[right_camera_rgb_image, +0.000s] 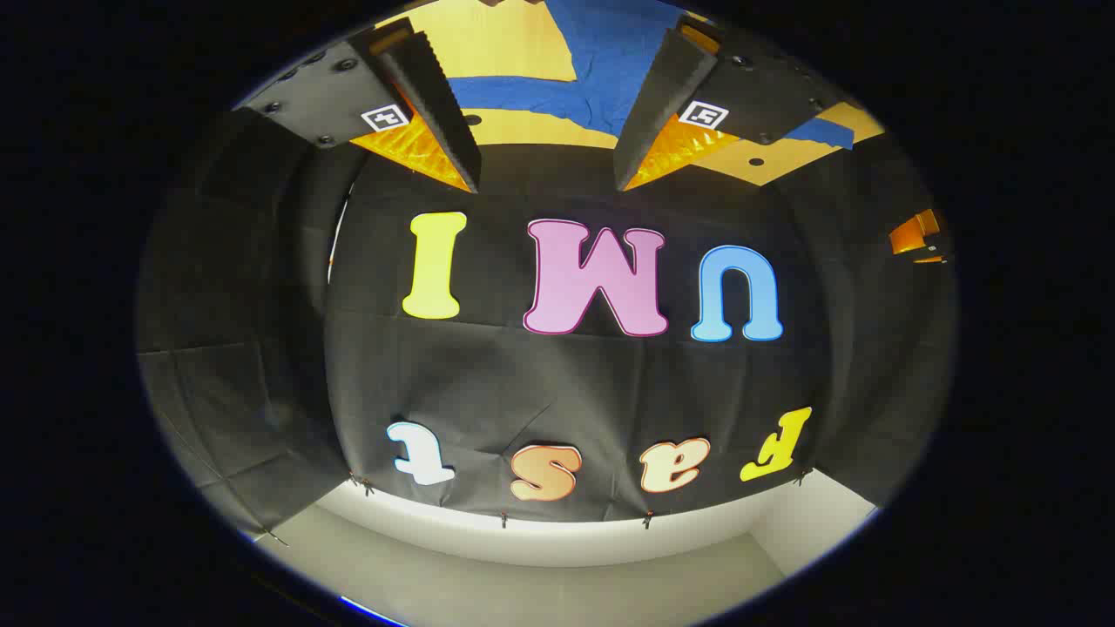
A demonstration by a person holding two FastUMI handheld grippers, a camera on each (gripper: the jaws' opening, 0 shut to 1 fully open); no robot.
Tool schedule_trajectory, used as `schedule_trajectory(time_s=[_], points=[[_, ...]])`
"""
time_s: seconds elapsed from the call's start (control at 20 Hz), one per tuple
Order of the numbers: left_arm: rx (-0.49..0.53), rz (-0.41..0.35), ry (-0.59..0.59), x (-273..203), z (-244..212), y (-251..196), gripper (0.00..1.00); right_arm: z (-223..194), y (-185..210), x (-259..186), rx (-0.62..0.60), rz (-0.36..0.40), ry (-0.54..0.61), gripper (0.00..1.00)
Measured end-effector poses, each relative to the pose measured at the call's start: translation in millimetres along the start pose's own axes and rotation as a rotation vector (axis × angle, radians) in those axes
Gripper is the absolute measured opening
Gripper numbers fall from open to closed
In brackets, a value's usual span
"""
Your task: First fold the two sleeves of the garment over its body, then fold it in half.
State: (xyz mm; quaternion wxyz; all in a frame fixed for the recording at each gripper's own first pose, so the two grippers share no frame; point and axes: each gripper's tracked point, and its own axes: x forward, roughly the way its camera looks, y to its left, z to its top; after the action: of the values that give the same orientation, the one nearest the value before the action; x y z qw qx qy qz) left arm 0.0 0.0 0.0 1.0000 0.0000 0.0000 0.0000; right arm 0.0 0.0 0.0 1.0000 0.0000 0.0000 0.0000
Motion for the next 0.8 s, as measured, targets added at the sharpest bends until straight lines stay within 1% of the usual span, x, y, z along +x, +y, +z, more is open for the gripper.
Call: schedule_trajectory(time_s=[0.25, 0.5, 0.65, 0.8], points=[[-0.024, -0.033, 0.009, 2.8, -2.7, -1.8, 0.83, -3.9, 8.5, -8.2, -0.032, -0.018, 0.003, 0.87], [-0.017, -0.071, -0.003, 8.3, -0.5, -11.4, 0.83, -6.7, -0.2, -16.6, -0.028, -0.058, 0.011, 0.87], [-0.028, -0.081, -0.011, 8.8, 1.7, -15.1, 0.83, -9.1, -6.6, -23.4, -0.024, -0.079, 0.015, 0.87], [-0.015, -0.085, -0.015, 6.6, 2.9, -13.4, 0.84, -9.3, -8.7, -25.8, -0.019, -0.093, 0.017, 0.87]])
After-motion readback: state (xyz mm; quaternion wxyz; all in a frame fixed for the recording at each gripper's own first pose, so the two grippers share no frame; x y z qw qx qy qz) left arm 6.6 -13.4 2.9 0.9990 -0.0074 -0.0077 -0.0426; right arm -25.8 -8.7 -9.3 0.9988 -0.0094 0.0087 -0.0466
